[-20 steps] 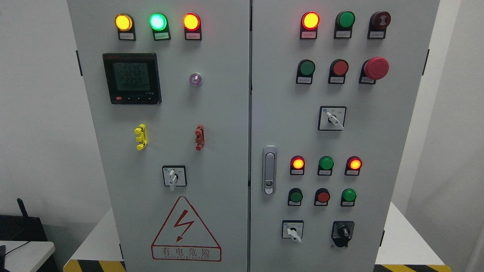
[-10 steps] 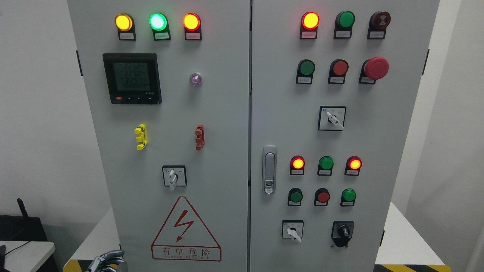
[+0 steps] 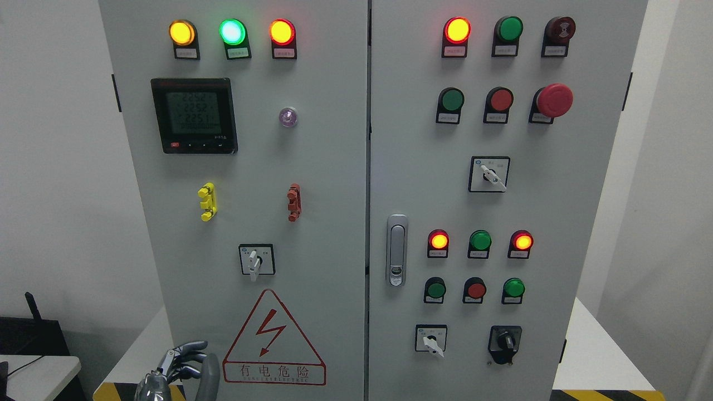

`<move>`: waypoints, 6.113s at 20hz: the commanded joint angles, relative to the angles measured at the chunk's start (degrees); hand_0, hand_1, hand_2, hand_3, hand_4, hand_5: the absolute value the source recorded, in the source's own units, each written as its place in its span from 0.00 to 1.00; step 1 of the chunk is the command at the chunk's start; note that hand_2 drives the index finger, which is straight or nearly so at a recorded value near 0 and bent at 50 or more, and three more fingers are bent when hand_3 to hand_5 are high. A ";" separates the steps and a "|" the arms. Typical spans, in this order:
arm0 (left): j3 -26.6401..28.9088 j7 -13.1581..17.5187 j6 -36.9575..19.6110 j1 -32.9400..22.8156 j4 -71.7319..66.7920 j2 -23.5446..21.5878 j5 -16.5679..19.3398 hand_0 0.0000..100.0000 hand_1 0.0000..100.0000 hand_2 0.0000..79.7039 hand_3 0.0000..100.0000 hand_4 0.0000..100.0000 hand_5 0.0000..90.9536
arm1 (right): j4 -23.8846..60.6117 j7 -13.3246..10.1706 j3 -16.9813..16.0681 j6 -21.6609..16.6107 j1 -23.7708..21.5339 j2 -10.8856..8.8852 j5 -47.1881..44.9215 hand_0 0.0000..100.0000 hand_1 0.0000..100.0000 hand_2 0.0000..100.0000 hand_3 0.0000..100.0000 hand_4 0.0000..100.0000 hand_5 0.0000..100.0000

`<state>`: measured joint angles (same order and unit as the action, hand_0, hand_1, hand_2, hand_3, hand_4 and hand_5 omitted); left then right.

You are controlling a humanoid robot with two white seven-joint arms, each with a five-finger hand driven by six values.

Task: Turn on light switch 1

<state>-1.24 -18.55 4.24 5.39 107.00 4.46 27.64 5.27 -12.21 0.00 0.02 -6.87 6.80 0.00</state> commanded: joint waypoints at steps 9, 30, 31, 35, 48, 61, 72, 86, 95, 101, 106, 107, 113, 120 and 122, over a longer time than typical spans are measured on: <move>-11.76 -6.67 11.57 7.17 0.49 1.34 -3.64 0.34 0.31 0.49 0.63 0.70 0.54 | 0.00 -0.01 1.32 -0.02 0.01 -0.03 0.26 0.12 0.39 0.00 0.00 0.00 0.00; -8.51 -10.45 16.77 9.81 0.31 1.87 -7.25 0.20 0.56 0.60 0.73 0.80 0.77 | 0.00 -0.01 1.32 -0.02 0.01 -0.03 0.26 0.12 0.39 0.00 0.00 0.00 0.00; -8.42 -10.45 16.77 10.42 0.14 1.95 -7.16 0.19 0.56 0.60 0.73 0.80 0.77 | 0.00 -0.01 1.32 -0.02 0.01 -0.03 0.26 0.12 0.39 0.00 0.00 0.00 0.00; -7.81 -10.80 17.20 12.35 -0.30 1.96 -6.89 0.18 0.57 0.56 0.69 0.78 0.76 | 0.00 -0.01 1.32 -0.02 0.01 -0.03 0.26 0.12 0.39 0.00 0.00 0.00 0.00; -6.05 -11.77 21.15 15.52 -0.57 2.04 -6.98 0.16 0.61 0.50 0.66 0.75 0.73 | 0.00 -0.01 1.32 -0.02 0.01 -0.03 0.26 0.12 0.39 0.00 0.00 0.00 0.00; -6.49 -11.50 21.86 17.28 -0.57 2.13 -7.25 0.15 0.61 0.57 0.67 0.76 0.74 | 0.00 -0.01 1.32 -0.02 0.01 -0.03 0.26 0.12 0.39 0.00 0.00 0.00 0.00; -6.67 -10.36 23.27 18.51 -1.53 2.13 -7.51 0.15 0.61 0.59 0.69 0.77 0.75 | 0.00 -0.01 1.32 -0.02 0.01 -0.03 0.26 0.12 0.39 0.00 0.00 0.00 0.00; -7.46 -10.27 25.73 19.83 -2.59 2.13 -8.21 0.16 0.60 0.63 0.73 0.79 0.79 | 0.00 -0.01 1.32 -0.02 0.01 -0.03 0.26 0.12 0.39 0.00 0.00 0.00 0.00; -7.54 -9.66 25.73 20.18 -2.59 2.13 -8.21 0.17 0.59 0.66 0.75 0.80 0.80 | 0.00 -0.01 1.32 -0.02 0.01 -0.03 0.26 0.12 0.39 0.00 0.00 0.00 0.00; -7.54 -9.66 26.43 20.80 -2.59 2.13 -8.21 0.17 0.58 0.66 0.75 0.81 0.80 | 0.00 -0.01 1.32 -0.02 0.01 -0.03 0.26 0.12 0.39 0.00 0.00 0.00 0.00; -7.46 -9.66 27.66 21.94 -2.68 2.04 -8.30 0.17 0.57 0.65 0.75 0.81 0.80 | 0.00 -0.01 1.32 -0.02 0.01 -0.03 0.26 0.12 0.39 0.00 0.00 0.00 0.00; -7.46 -9.66 28.01 22.03 -2.68 2.04 -8.30 0.17 0.57 0.65 0.75 0.81 0.80 | 0.00 -0.01 1.32 -0.02 -0.08 0.06 0.26 0.12 0.39 0.00 0.00 0.00 0.00; -7.54 -9.48 28.81 22.73 -2.68 2.04 -8.30 0.17 0.57 0.66 0.75 0.81 0.81 | 0.00 -0.01 1.32 -0.02 0.01 -0.03 0.26 0.12 0.39 0.00 0.00 0.00 0.00; -8.51 -9.48 29.33 22.73 -3.12 2.13 -8.30 0.17 0.56 0.67 0.76 0.81 0.81 | 0.00 -0.01 1.32 -0.02 0.01 0.06 0.26 0.12 0.39 0.00 0.00 0.00 0.00; -8.51 -9.48 29.86 22.73 -3.12 2.13 -8.30 0.17 0.56 0.67 0.77 0.81 0.82 | 0.00 -0.01 1.32 -0.02 -0.08 -0.03 0.26 0.12 0.39 0.00 0.00 0.00 0.00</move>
<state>-9.14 -28.02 33.61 27.99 104.14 6.54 19.34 5.27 -12.22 0.00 0.02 -6.87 6.78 0.00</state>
